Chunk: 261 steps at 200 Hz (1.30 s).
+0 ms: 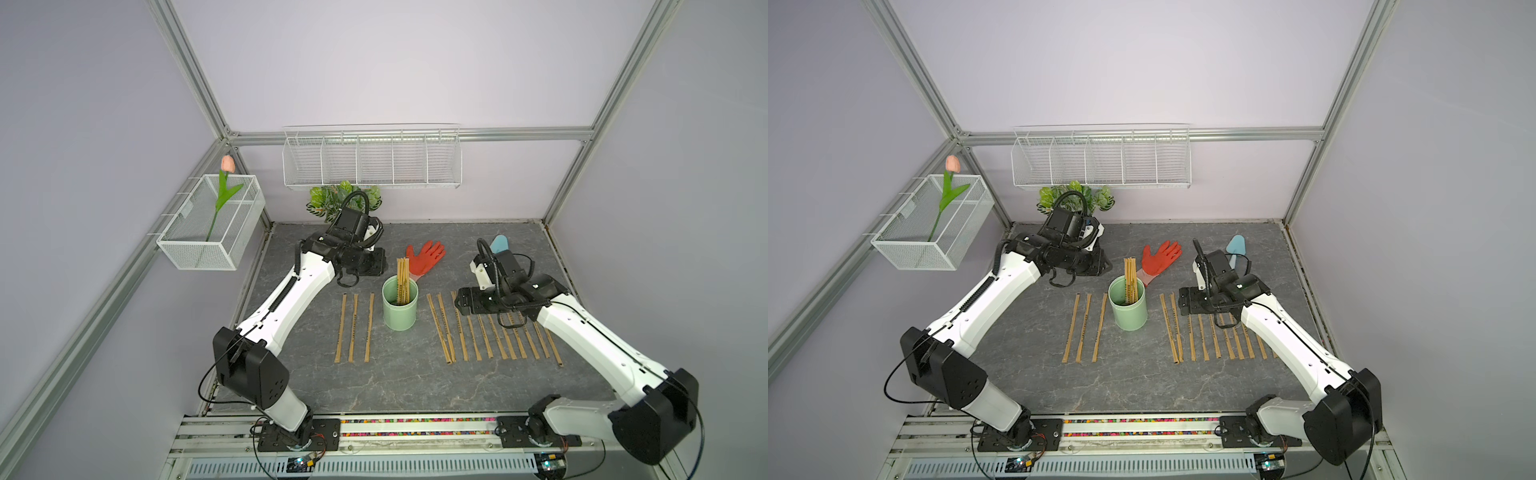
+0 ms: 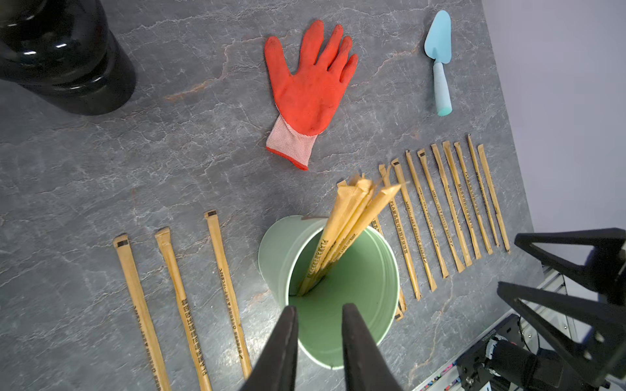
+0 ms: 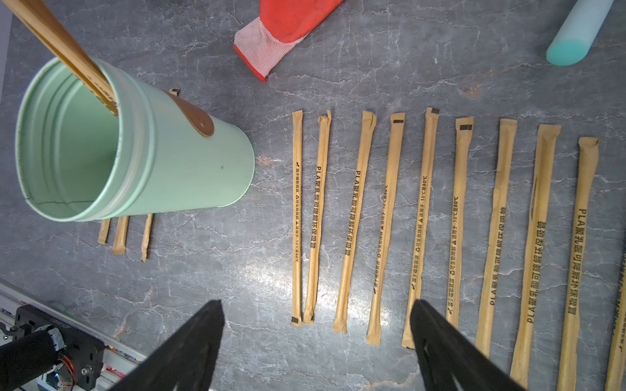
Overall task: Take the straws out of the storage container
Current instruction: Place the straw at the center of the board, then pick up the straw from the container.
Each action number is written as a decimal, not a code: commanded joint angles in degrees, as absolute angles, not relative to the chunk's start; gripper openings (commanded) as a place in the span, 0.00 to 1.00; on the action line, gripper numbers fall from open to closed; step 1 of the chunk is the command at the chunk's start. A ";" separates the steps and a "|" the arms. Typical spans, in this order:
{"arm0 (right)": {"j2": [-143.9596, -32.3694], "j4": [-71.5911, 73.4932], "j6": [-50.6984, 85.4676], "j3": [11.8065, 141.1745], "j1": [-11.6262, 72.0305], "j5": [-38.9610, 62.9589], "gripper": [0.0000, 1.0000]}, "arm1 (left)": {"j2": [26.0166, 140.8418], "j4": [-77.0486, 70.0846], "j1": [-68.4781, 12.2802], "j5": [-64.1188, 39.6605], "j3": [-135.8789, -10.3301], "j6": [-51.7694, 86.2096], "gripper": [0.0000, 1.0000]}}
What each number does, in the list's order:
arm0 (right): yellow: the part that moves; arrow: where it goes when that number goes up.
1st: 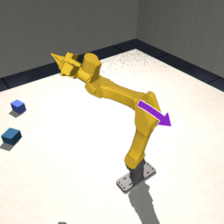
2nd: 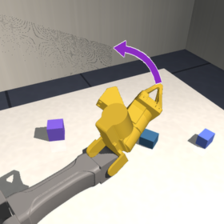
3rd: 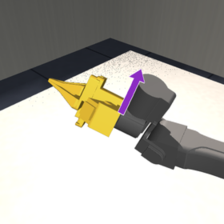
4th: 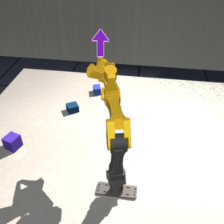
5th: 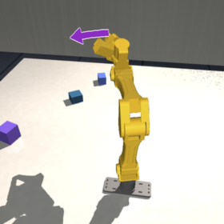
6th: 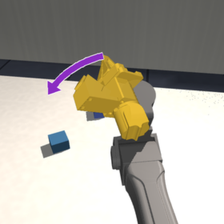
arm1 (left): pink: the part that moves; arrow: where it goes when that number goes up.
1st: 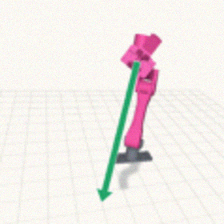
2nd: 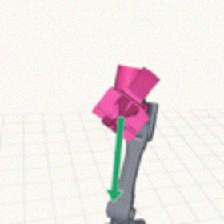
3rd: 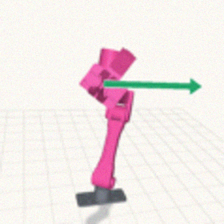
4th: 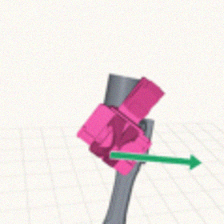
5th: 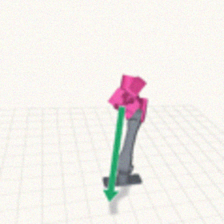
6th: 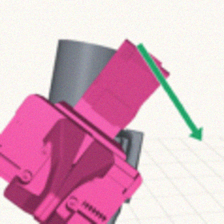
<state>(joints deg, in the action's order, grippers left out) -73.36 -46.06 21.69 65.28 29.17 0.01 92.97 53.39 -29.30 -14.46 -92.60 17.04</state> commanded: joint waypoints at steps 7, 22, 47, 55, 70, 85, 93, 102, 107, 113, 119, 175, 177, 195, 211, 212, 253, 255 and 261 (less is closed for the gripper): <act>-72.16 -46.85 22.50 64.01 28.66 -0.06 0.89 | 95.49 50.54 -30.32 -15.45 -92.62 18.32 0.27; -72.15 -46.85 22.42 63.73 28.57 -0.04 0.89 | 96.71 50.37 -30.63 -15.60 -93.06 18.40 0.26; -72.24 -46.93 22.37 63.72 28.48 0.07 0.89 | 98.38 50.46 -31.24 -15.70 -93.91 18.24 0.27; -72.25 -46.96 22.32 63.64 28.45 0.17 0.89 | 98.77 50.45 -31.37 -15.77 -94.04 18.19 0.27; -72.33 -46.93 22.25 63.63 28.31 0.19 0.89 | 99.64 50.41 -31.55 -15.78 -94.31 18.18 0.27; -72.49 -46.93 22.15 63.54 28.26 0.35 0.89 | 100.46 50.52 -31.64 -15.81 -94.53 18.11 0.27; -72.59 -46.93 22.17 63.54 28.24 0.43 0.89 | 100.84 50.54 -31.73 -15.74 -94.70 18.11 0.26; -72.64 -46.98 22.06 63.48 28.21 0.52 0.89 | 101.23 50.53 -31.79 -15.72 -94.88 18.03 0.27; -72.68 -46.93 21.99 63.45 28.16 0.51 0.89 | 101.46 50.52 -31.82 -15.73 -94.92 17.96 0.27; -72.69 -46.93 21.97 63.37 28.20 0.53 0.89 | 101.73 50.54 -31.86 -15.69 -95.04 17.98 0.27; -72.77 -47.02 21.99 63.37 28.18 0.53 0.89 | 101.90 50.54 -31.90 -15.73 -95.30 17.96 0.27; -72.99 -47.11 21.80 63.19 27.96 0.57 0.89 | 104.01 51.50 -31.99 -15.36 -97.26 17.07 0.27; -73.03 -47.11 21.80 63.13 27.95 0.60 0.89 | 104.05 51.55 -31.99 -15.31 -97.29 17.12 0.27; -73.12 -47.03 21.81 62.89 27.87 0.63 0.89 | 104.32 51.63 -31.95 -15.33 -97.68 17.05 0.27; -73.38 -46.93 21.80 62.71 27.81 0.62 0.89 | 104.40 51.72 -31.99 -15.40 -97.80 16.89 0.27; -73.39 -46.96 21.80 62.69 27.79 0.62 0.89 | 104.41 51.75 -31.99 -15.44 -97.81 16.88 0.27; -74.00 -46.76 21.84 62.84 27.79 0.98 0.89 | 104.24 52.03 -32.26 -15.81 -98.16 16.75 0.26; -74.07 -46.69 21.81 62.89 27.76 1.04 0.89 | 104.24 52.03 -32.26 -15.80 -98.17 16.71 0.26; -74.16 -46.65 21.75 62.84 27.80 0.97 0.89 | 104.02 52.11 -32.34 -15.77 -98.30 16.67 0.26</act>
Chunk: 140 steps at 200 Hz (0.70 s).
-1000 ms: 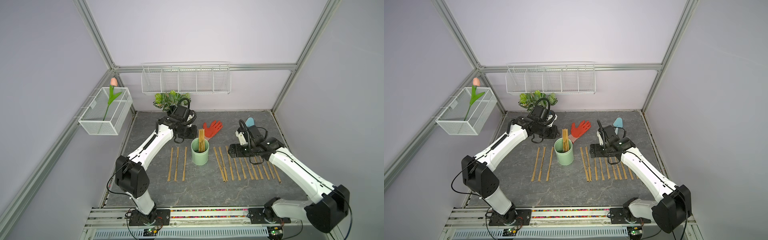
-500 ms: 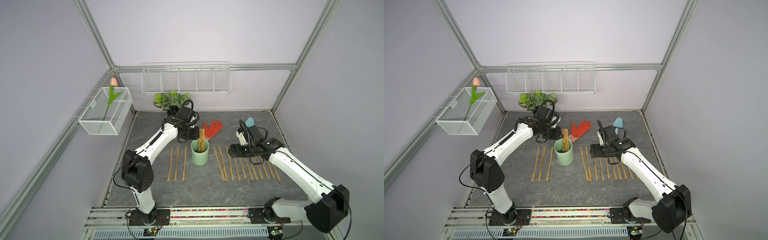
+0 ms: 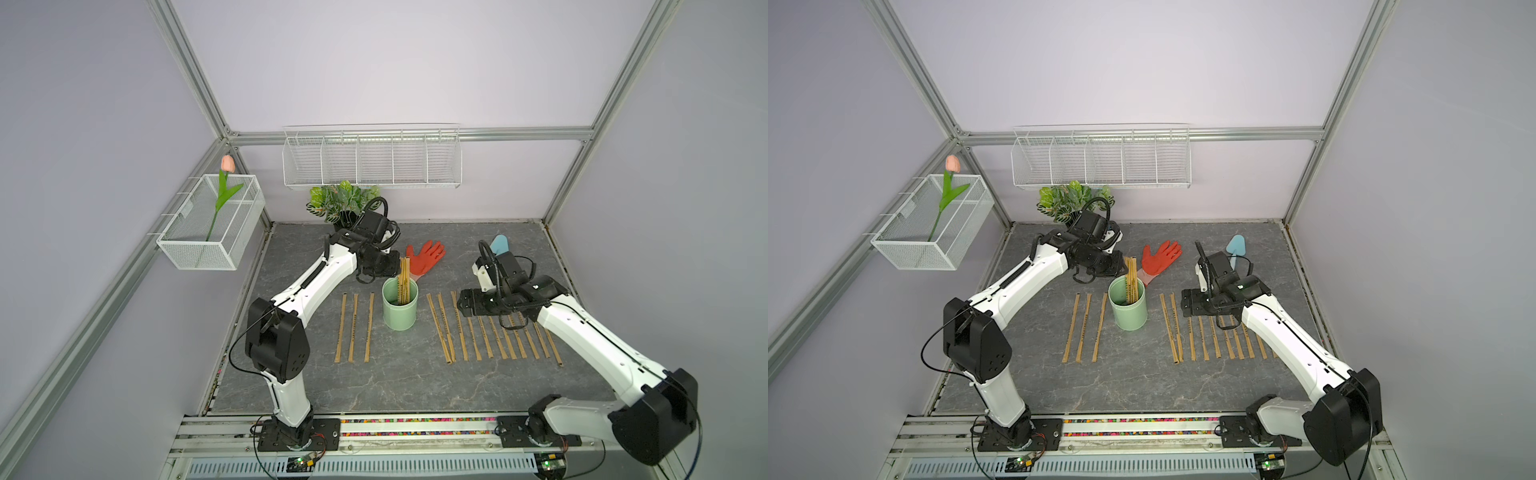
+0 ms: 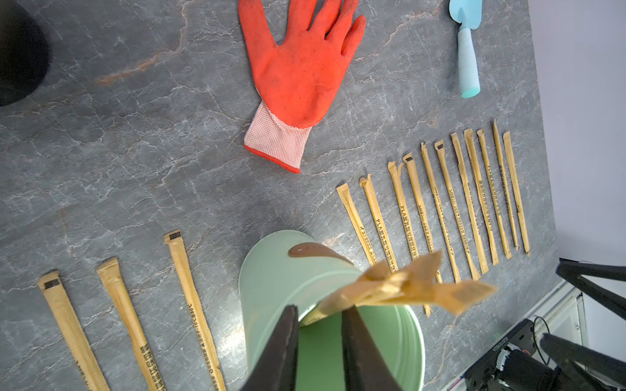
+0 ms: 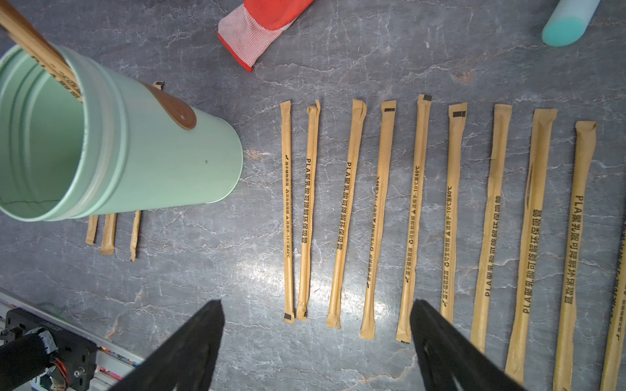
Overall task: Take the straws out of the storage container
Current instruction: Pick up the straw from the container.
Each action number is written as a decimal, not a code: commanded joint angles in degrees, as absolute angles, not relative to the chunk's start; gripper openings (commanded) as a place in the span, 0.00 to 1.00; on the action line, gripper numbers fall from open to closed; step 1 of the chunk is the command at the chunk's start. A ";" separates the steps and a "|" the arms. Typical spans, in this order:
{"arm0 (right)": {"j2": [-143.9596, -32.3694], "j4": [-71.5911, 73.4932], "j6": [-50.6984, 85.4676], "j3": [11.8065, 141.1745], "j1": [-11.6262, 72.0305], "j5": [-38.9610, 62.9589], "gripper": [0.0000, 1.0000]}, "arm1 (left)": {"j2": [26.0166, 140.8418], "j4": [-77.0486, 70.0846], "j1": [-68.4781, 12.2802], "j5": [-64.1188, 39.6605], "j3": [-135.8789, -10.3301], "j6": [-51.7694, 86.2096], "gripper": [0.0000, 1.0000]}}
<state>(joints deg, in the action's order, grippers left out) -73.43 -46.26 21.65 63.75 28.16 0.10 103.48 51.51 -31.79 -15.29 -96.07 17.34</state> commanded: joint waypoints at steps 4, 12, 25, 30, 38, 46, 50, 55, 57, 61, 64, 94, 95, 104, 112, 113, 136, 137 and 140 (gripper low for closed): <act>-74.20 -46.59 21.72 62.84 27.74 1.02 0.89 | 104.07 52.12 -32.34 -15.78 -98.33 16.58 0.26; -74.35 -46.67 21.76 62.92 27.70 1.06 0.89 | 104.14 52.16 -32.34 -15.72 -98.44 16.58 0.26; -74.53 -46.63 21.71 62.93 27.73 1.25 0.89 | 104.40 52.32 -32.34 -15.49 -98.61 16.36 0.25; -74.60 -46.67 21.74 62.97 27.69 1.23 0.89 | 104.59 52.38 -32.35 -15.45 -98.61 16.31 0.25; -74.57 -46.78 21.73 62.93 27.73 1.28 0.89 | 104.87 52.47 -32.41 -15.42 -98.70 16.30 0.25; -74.62 -46.76 21.71 62.85 27.75 1.17 0.89 | 105.01 52.46 -32.35 -15.47 -98.70 16.24 0.25; -74.54 -46.80 21.75 62.84 27.71 1.18 0.89 | 105.09 52.47 -32.39 -15.47 -98.78 16.34 0.25; -74.53 -46.84 21.71 62.84 27.70 1.10 0.89 | 105.27 52.40 -32.35 -15.44 -98.79 16.27 0.25; -74.49 -46.85 21.71 62.84 27.71 1.09 0.89 | 105.29 52.39 -32.35 -15.46 -98.79 16.33 0.25; -74.42 -46.85 21.67 62.76 27.69 1.01 0.89 | 105.42 52.38 -32.42 -15.50 -98.88 16.35 0.25; -74.42 -46.85 21.67 62.75 27.71 1.01 0.89 | 105.51 52.38 -32.43 -15.47 -98.88 16.35 0.24; -74.27 -47.02 21.63 62.75 27.65 0.96 0.89 | 105.82 52.54 -32.43 -15.47 -99.12 16.35 0.23; -74.27 -47.02 21.67 62.75 27.67 0.92 0.89 | 105.82 52.51 -32.43 -15.47 -99.13 16.35 0.23; -74.27 -47.02 21.58 62.68 27.60 0.88 0.89 | 105.75 52.49 -32.45 -15.52 -99.14 16.35 0.22; -74.32 -47.02 21.64 62.75 27.65 0.88 0.89 | 105.74 52.62 -32.43 -15.42 -99.14 16.37 0.22; -74.34 -47.02 21.63 62.75 27.62 0.88 0.89 | 105.73 52.68 -32.43 -15.44 -99.14 16.32 0.22; -74.48 -46.85 21.64 62.75 27.65 1.09 0.89 | 105.44 53.06 -32.43 -15.38 -99.32 16.09 0.20; -74.51 -46.85 21.63 62.75 27.63 1.11 0.89 | 105.41 53.07 -32.43 -15.33 -99.32 16.13 0.20; -74.53 -46.85 21.68 62.74 27.61 1.08 0.89 | 105.35 53.08 -32.43 -15.28 -99.32 16.17 0.20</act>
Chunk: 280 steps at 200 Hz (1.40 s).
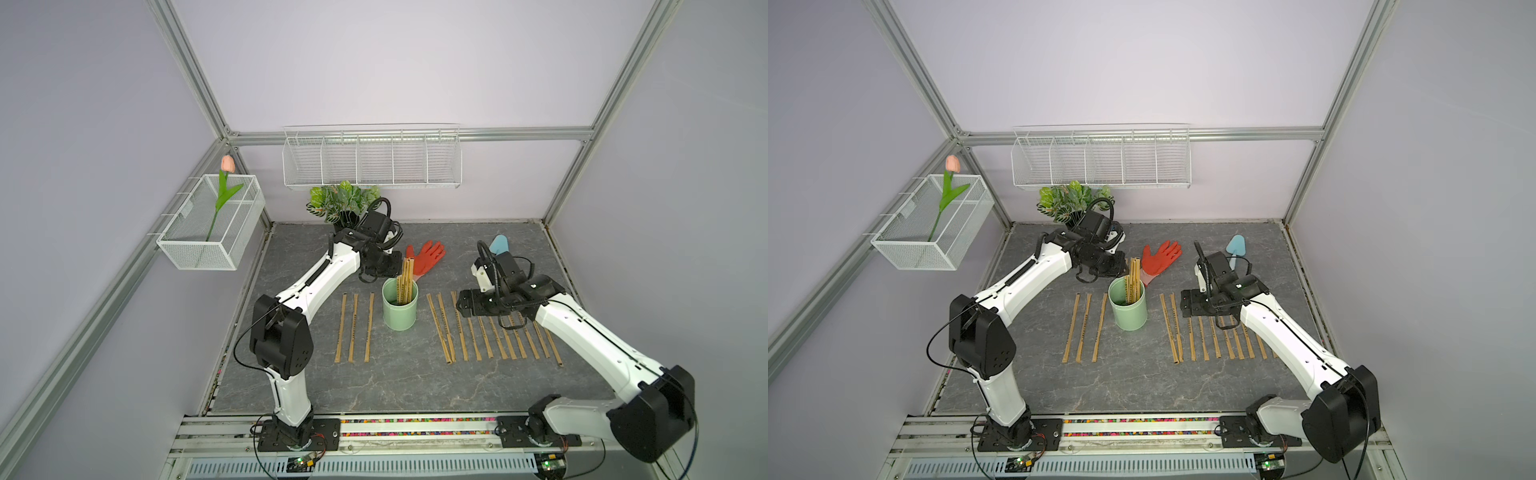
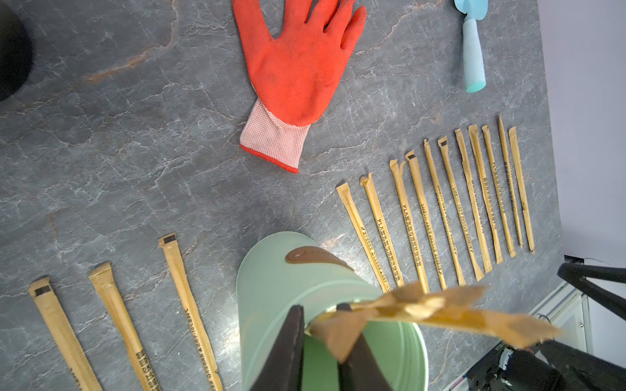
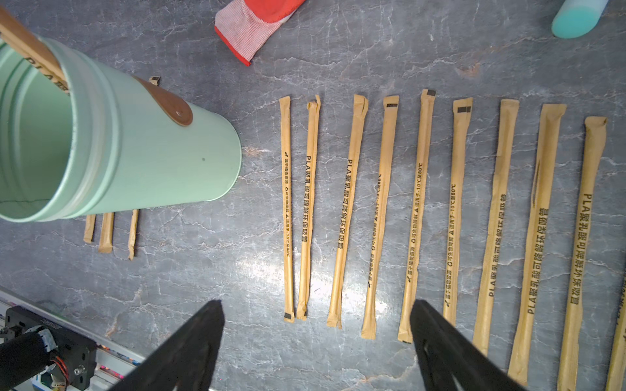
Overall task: Take the straws out of the storage container
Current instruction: Pick up the straw from the container.
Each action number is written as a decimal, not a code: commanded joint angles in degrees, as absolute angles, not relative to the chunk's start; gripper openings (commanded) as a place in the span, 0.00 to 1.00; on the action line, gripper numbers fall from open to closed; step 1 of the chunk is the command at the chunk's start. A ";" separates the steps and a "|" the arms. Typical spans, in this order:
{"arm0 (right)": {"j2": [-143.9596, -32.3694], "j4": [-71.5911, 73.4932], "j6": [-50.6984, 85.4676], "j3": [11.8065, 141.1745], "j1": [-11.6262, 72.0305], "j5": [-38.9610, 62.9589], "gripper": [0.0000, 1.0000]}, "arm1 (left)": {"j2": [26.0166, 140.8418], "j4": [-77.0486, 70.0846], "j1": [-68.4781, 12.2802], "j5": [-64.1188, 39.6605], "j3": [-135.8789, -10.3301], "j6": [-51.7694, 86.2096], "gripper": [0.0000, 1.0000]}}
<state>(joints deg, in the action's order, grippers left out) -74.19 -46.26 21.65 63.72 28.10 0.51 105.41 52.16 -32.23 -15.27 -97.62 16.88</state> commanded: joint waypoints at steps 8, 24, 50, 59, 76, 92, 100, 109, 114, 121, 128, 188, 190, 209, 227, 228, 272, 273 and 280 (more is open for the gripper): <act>-74.53 -46.76 21.71 62.73 27.61 1.12 0.89 | 105.13 53.15 -32.44 -15.26 -99.32 16.07 0.20; -74.62 -46.77 21.73 62.91 27.60 1.22 0.89 | 104.95 53.43 -32.43 -15.27 -99.40 15.94 0.19; -74.43 -46.76 21.82 62.93 27.62 1.20 0.89 | 104.95 53.67 -32.45 -15.08 -99.58 15.80 0.14; -74.42 -46.83 21.80 62.92 27.63 1.23 0.89 | 104.92 53.75 -32.48 -15.06 -99.66 15.73 0.13; -74.44 -46.85 21.80 63.01 27.62 1.20 0.89 | 104.76 54.03 -32.52 -15.05 -99.75 15.73 0.13; -74.43 -46.85 21.80 63.02 27.60 1.15 0.89 | 104.33 54.35 -32.60 -15.12 -99.84 15.71 0.13; -74.42 -46.78 21.84 63.09 27.65 1.28 0.89 | 104.16 54.64 -32.61 -15.04 -99.92 15.64 0.13; -74.52 -46.67 21.89 63.14 27.60 1.38 0.89 | 103.91 55.11 -32.68 -15.12 -100.15 15.47 0.13; -74.49 -46.67 21.89 63.19 27.60 1.39 0.89 | 103.88 55.34 -32.69 -15.04 -100.32 15.38 0.13; -74.53 -46.61 21.89 63.27 27.61 1.49 0.89 | 103.68 55.85 -32.82 -14.94 -100.50 15.24 0.13; -74.53 -46.59 21.97 63.28 27.60 1.55 0.89 | 103.62 56.34 -32.87 -14.75 -100.74 15.08 0.13; -74.19 -46.23 22.45 63.54 27.62 2.04 0.89 | 102.12 60.51 -33.21 -13.24 -102.28 13.46 0.13; -74.18 -46.23 22.42 63.54 27.67 2.03 0.89 | 102.02 60.63 -33.22 -13.18 -102.34 13.38 0.13; -73.92 -46.23 22.60 63.54 27.64 2.13 0.89 | 101.61 61.64 -33.22 -12.91 -102.74 13.01 0.13; -73.72 -46.12 22.77 63.33 27.62 2.11 0.89 | 101.32 62.64 -33.22 -12.92 -103.39 12.59 0.13; -73.73 -46.09 22.77 63.35 27.61 2.11 0.89 | 101.37 62.74 -33.22 -12.87 -103.46 12.49 0.13; -73.35 -45.92 22.94 63.19 27.61 2.28 0.89 | 101.49 65.20 -33.55 -13.39 -105.61 11.36 0.13; -73.32 -45.94 22.94 63.19 27.65 2.29 0.89 | 101.50 65.25 -33.56 -13.42 -105.67 11.35 0.13; -73.30 -45.89 23.01 63.11 27.60 2.28 0.89 | 101.47 65.60 -33.57 -13.39 -105.97 11.21 0.13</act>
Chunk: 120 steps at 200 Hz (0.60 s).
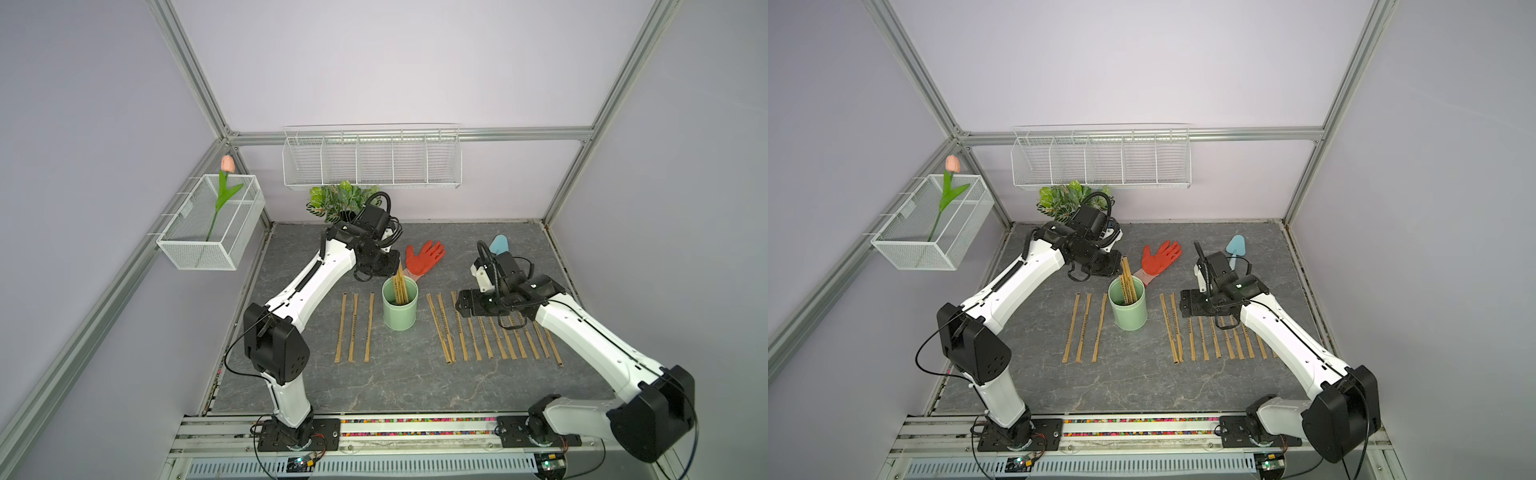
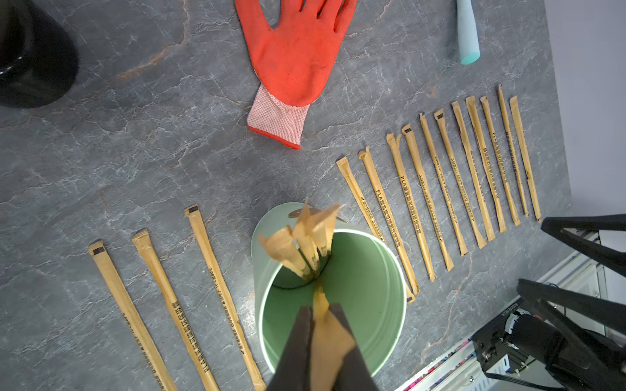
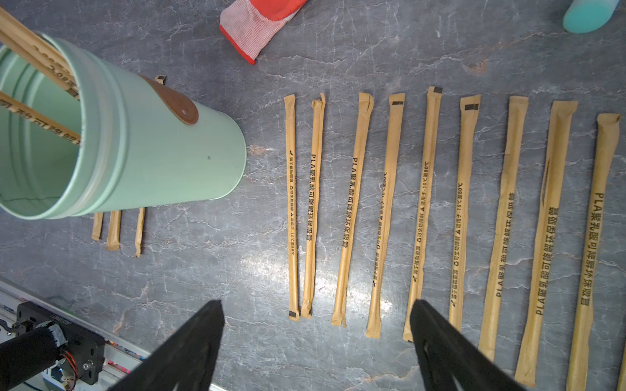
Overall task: Take the straws out of the storage container
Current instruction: Pick up the straw from the container.
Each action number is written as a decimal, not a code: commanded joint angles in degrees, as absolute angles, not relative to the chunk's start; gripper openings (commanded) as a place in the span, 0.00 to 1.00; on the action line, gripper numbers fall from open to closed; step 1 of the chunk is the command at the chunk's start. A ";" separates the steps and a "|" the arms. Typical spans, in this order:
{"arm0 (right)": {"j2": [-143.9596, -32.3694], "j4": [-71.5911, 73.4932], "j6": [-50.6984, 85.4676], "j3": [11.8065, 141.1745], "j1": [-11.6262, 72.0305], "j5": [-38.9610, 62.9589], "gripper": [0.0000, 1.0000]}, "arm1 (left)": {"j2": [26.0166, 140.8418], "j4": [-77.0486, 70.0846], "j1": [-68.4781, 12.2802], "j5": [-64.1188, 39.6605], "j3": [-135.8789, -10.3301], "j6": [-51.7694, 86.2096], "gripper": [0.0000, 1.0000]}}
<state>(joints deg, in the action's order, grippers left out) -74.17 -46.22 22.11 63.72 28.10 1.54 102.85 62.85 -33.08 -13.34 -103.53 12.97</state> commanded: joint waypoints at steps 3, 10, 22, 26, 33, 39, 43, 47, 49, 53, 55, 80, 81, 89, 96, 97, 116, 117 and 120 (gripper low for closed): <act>-73.30 -45.88 23.01 63.11 27.60 2.28 0.89 | 101.51 65.74 -33.57 -13.36 -106.11 11.25 0.13; -73.30 -45.88 23.02 63.11 27.62 2.28 0.89 | 101.49 66.11 -33.57 -13.47 -106.45 11.09 0.13; -73.30 -45.88 22.97 63.14 27.60 2.26 0.89 | 101.47 67.00 -33.57 -13.51 -107.40 10.79 0.13; -73.30 -45.88 22.96 63.19 27.60 2.22 0.89 | 101.53 67.25 -33.62 -13.50 -107.83 10.73 0.13; -73.30 -45.81 22.96 63.19 27.64 2.26 0.89 | 101.52 67.91 -33.66 -13.43 -108.61 10.50 0.13; -73.37 -45.79 22.98 63.28 27.62 2.26 0.89 | 101.51 68.49 -33.66 -13.32 -109.32 10.36 0.13; -73.39 -45.79 22.94 63.28 27.61 2.26 0.89 | 101.54 68.92 -33.66 -13.27 -109.87 10.22 0.13; -73.39 -45.80 22.96 63.28 27.62 2.28 0.89 | 101.54 69.37 -33.66 -13.12 -110.40 10.14 0.13; -73.45 -45.79 23.01 63.28 27.65 2.28 0.89 | 101.59 69.53 -33.66 -13.17 -110.70 10.12 0.13; -73.48 -45.79 22.97 63.36 27.65 2.26 0.89 | 101.60 70.01 -33.66 -13.18 -111.31 10.00 0.13; -73.48 -45.79 22.95 63.37 27.63 2.28 0.89 | 101.69 70.28 -33.66 -13.14 -111.65 9.88 0.13; -73.39 -45.62 23.04 63.37 27.60 2.37 0.89 | 101.87 73.44 -33.66 -13.36 -116.31 8.89 0.13; -73.39 -45.62 23.08 63.37 27.60 2.37 0.89 | 101.87 73.55 -33.66 -13.36 -116.47 8.84 0.13; -73.39 -45.62 23.12 63.41 27.64 2.37 0.89 | 101.94 74.43 -33.66 -13.34 -117.73 8.62 0.12; -73.28 -45.62 23.06 63.46 27.62 2.42 0.89 | 101.72 75.10 -33.67 -13.14 -118.79 8.44 0.12; -73.29 -45.62 23.04 63.46 27.61 2.44 0.89 | 101.75 75.17 -33.66 -13.12 -118.98 8.44 0.12; -73.22 -45.87 22.94 63.63 27.61 2.37 0.89 | 101.19 76.78 -33.65 -11.99 -121.39 8.03 0.12; -73.22 -45.87 22.94 63.59 27.65 2.33 0.89 | 101.18 76.84 -33.65 -11.93 -121.52 7.97 0.12; -73.21 -45.92 23.01 63.63 27.60 2.29 0.89 | 101.04 77.03 -33.66 -11.68 -121.88 8.01 0.11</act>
